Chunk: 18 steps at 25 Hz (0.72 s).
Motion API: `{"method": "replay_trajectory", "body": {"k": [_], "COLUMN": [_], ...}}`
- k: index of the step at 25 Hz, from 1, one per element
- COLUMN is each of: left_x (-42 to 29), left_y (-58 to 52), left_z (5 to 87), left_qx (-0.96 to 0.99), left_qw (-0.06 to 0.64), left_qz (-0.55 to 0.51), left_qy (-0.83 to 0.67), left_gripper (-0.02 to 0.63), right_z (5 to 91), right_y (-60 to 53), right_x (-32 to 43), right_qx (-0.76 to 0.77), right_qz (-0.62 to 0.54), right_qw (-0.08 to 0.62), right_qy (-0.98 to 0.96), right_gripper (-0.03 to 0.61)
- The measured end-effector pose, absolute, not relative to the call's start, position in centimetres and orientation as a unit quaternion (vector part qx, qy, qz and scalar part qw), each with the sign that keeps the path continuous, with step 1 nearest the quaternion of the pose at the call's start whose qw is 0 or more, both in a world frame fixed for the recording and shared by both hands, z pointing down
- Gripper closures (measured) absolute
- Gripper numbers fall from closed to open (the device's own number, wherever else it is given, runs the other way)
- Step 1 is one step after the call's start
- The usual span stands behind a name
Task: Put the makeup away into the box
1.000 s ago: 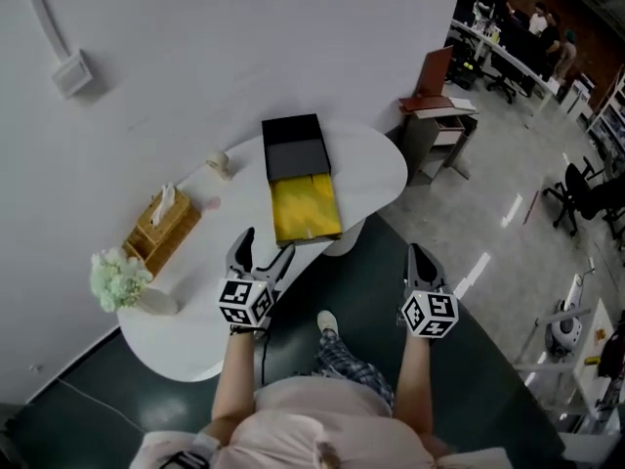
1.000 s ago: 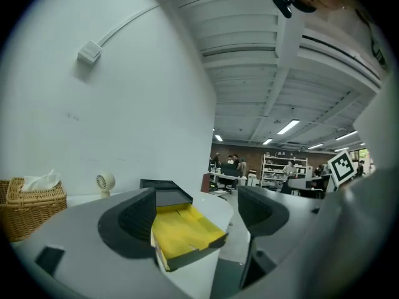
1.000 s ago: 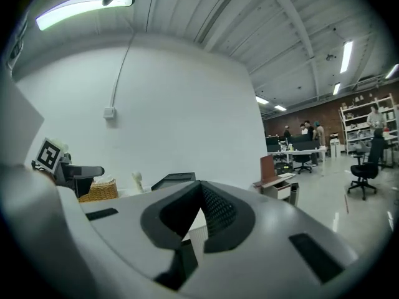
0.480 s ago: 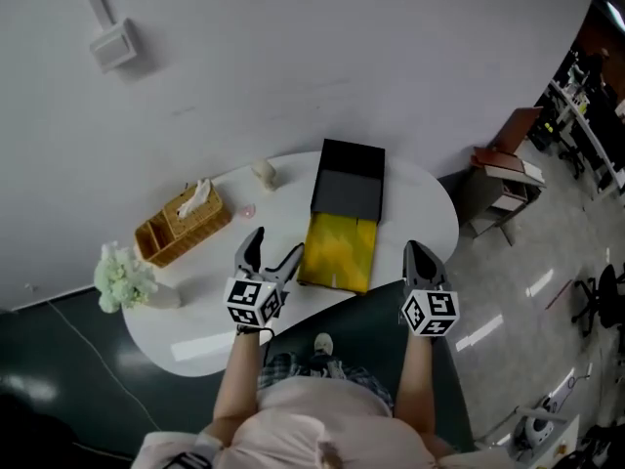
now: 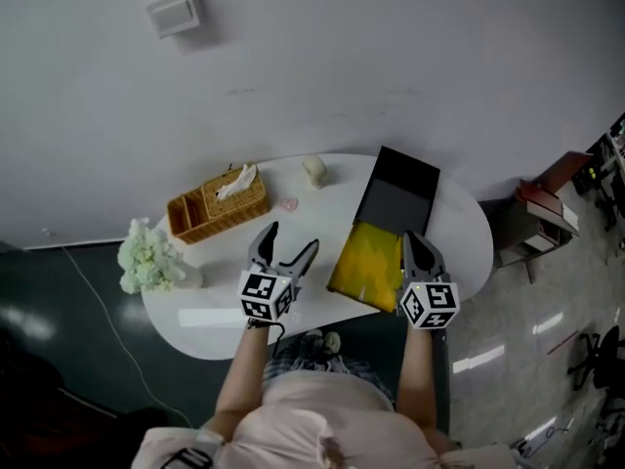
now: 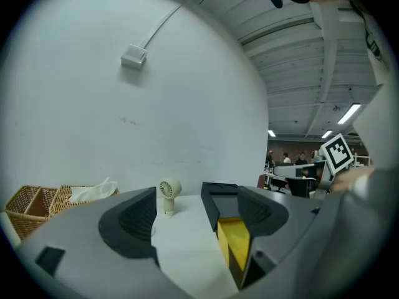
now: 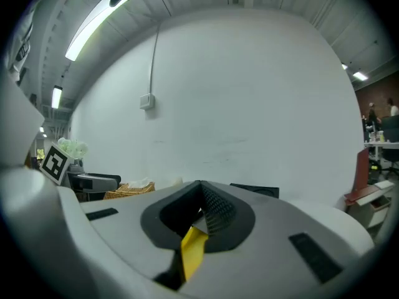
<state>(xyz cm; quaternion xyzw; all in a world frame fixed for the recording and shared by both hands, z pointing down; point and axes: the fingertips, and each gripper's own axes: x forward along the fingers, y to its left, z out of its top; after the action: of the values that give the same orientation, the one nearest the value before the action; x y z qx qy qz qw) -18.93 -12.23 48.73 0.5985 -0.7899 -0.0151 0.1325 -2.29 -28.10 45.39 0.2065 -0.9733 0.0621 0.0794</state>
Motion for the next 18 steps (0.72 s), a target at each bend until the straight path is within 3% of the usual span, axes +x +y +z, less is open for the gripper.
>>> {"method": "replay_trajectory", "body": {"k": [8, 18], "left_x": [-24.0, -28.6], "left_y": [-14.5, -18.4], "left_z": [50.4, 57.5], "left_qx": [0.557, 0.503], "left_qw": [0.152, 0.244], "left_qz": [0.005, 0.025], "left_qy": [-0.817, -0.829], "left_gripper": [0.219, 0.220], "right_z": [46.0, 50.1], "right_y": [-26.8, -25.7], "right_x": [-10.5, -19.0], "right_qx": [0.134, 0.065], "right_qz": [0.061, 0.042], "right_qw": [0.101, 0.181], "right_qy": [-0.984, -0.980], "right_gripper": [0.563, 0.563]}}
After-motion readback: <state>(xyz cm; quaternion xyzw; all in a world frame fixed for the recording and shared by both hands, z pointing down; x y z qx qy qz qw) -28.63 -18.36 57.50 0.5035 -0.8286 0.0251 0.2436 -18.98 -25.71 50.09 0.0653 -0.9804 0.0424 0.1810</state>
